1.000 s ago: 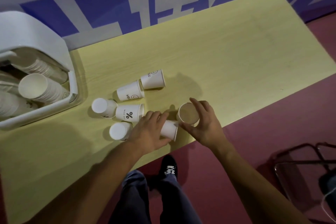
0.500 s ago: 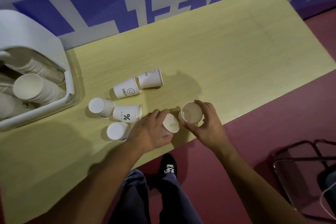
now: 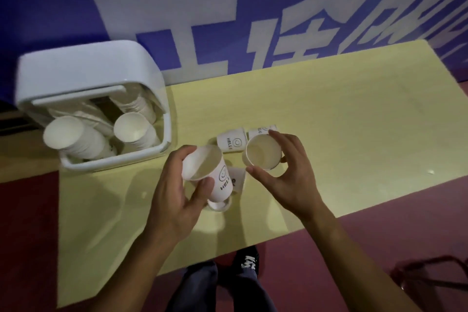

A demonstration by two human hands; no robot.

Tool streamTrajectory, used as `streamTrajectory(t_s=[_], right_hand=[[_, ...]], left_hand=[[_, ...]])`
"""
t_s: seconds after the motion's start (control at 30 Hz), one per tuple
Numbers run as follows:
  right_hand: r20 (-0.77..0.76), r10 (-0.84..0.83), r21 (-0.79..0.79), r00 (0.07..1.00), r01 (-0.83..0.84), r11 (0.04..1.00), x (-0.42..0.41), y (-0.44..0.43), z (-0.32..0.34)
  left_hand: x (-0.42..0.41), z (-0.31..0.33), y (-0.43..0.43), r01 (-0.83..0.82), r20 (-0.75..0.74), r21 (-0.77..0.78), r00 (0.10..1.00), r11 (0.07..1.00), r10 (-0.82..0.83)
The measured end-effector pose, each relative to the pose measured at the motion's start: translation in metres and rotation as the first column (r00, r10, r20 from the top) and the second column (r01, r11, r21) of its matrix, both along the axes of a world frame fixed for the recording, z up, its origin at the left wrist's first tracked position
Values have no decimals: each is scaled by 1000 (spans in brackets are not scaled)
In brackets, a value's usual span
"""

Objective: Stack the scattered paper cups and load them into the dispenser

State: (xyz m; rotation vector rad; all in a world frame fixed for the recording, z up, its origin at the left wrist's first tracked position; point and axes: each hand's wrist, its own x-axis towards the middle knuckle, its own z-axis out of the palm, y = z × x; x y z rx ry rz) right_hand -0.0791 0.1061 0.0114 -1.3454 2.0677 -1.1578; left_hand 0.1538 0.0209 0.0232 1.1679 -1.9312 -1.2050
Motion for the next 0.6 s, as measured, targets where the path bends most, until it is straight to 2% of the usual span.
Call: streamTrajectory(t_s=[0.23,0.37,0.6], right_hand=[[-11,158,-71,987,-158,985,98,-97,30],[-45,213,-117,976,-217,969,142,-144,42],[-77,267,-22,961,-270,963,178,-194,17]], left_hand=[[95,17,-54,-198,-36,-46,980,979,196],[136,14,-77,-234,-2,-65,972,970,234],[169,4,-91,-256,-54,15,965,966,257]])
